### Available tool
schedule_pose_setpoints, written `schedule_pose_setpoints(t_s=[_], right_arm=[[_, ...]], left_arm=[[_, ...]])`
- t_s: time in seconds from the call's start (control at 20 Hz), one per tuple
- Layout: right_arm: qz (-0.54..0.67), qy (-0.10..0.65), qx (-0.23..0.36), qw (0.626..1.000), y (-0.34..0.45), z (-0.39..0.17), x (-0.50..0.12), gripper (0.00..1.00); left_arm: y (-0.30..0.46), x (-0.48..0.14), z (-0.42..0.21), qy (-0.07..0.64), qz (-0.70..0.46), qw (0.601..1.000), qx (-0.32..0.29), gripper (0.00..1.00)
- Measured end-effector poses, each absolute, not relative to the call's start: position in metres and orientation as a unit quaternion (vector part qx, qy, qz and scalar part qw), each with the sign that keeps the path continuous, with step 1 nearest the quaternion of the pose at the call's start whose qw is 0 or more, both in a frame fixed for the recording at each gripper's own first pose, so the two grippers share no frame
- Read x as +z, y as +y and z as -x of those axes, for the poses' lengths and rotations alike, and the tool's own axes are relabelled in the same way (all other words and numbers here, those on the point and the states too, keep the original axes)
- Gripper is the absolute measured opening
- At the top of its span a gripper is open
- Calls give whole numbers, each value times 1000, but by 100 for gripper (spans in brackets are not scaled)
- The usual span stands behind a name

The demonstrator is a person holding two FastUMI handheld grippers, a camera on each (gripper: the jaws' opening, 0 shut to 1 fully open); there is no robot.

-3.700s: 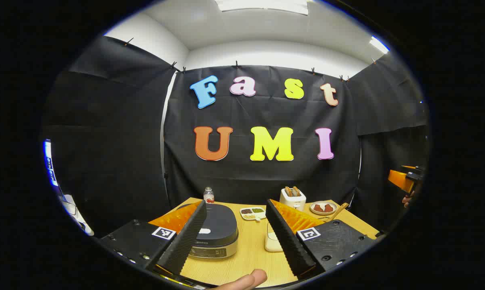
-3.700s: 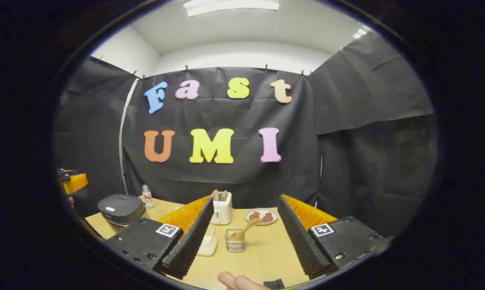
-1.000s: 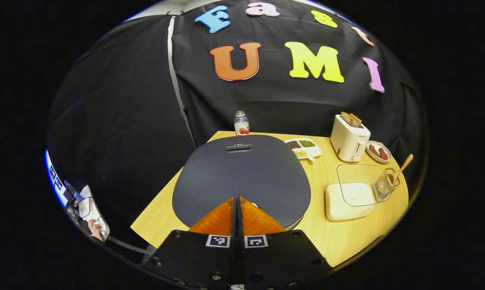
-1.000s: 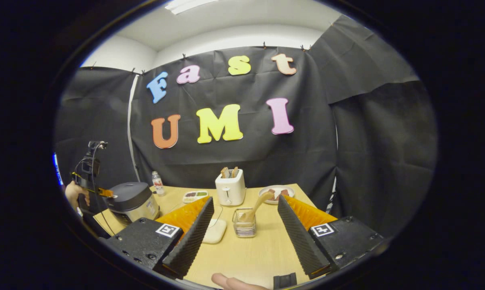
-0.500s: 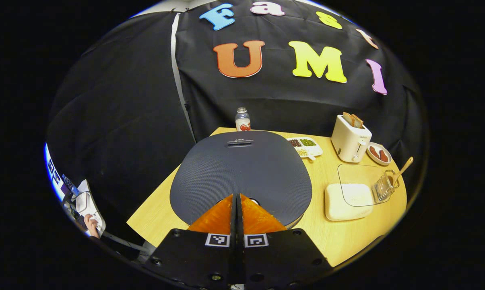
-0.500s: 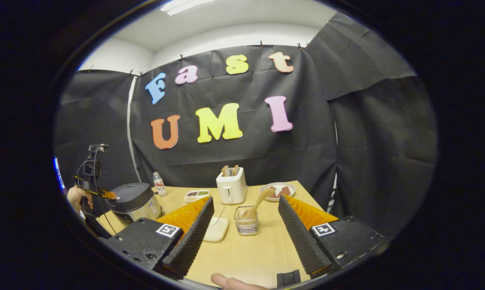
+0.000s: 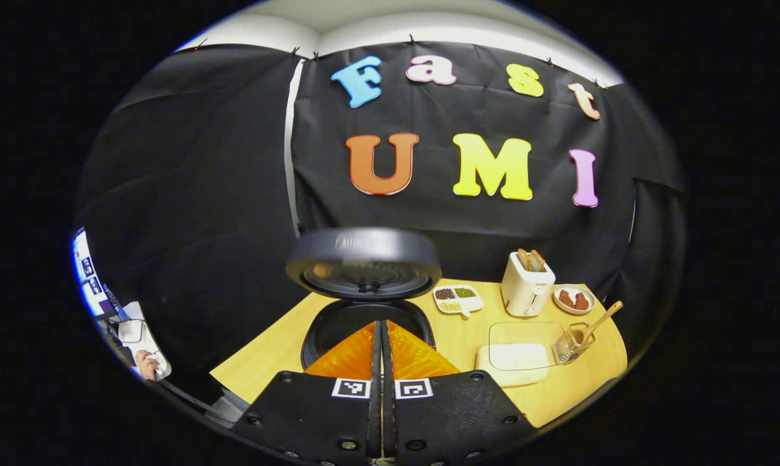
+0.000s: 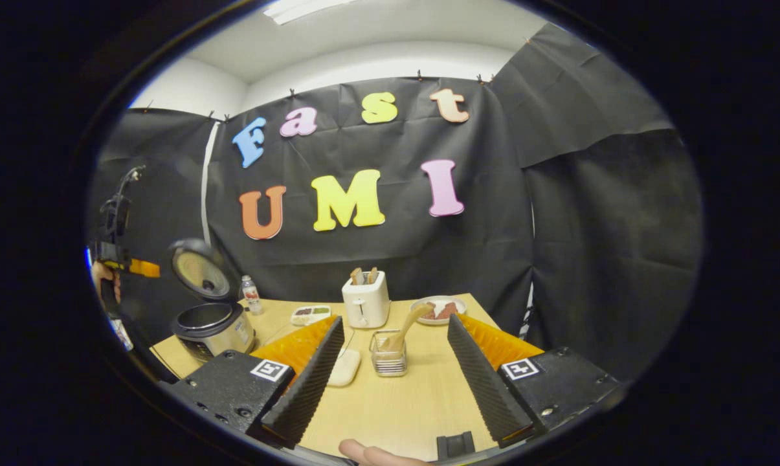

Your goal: Close the left gripper, press the button to open the rice cooker; take a wooden spoon from the chopstick holder with the right hand, scoop a spoonful of rice and pour it into the rice cooker, then put the wooden spoon back into the chopstick holder.

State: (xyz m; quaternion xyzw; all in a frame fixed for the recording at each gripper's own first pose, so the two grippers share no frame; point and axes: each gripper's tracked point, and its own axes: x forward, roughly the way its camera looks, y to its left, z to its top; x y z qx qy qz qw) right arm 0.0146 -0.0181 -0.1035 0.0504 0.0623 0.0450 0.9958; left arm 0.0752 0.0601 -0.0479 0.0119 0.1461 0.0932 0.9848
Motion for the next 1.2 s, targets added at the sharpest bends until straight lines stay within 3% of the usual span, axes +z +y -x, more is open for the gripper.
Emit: schedule_pose_setpoints(t_s=[0.25, 0.3, 0.5, 0.75, 0.95, 1.2], right_arm=[[-45, 63, 46, 996, -16, -11, -102, 100], [-44, 63, 46, 996, -15, -12, -103, 100], [-49, 61, 43, 996, -12, -22, -107, 100], [-50, 75, 40, 995, -4, -60, -137, 100], [-72, 92, 72, 991, 16, -100, -162, 100], [-84, 116, 55, 988, 6, -156, -195, 100]], left_arm=[[53, -35, -55, 125, -8, 988, 91, 80], [52, -33, -54, 122, -8, 988, 91, 87], [52, -33, -41, 110, -10, 989, 96, 94], [30, -30, -21, 61, -10, 995, 74, 94], [13, -32, -3, 26, -14, 998, 60, 94], [-7, -43, 9, -1, 3, 999, 33, 93]])
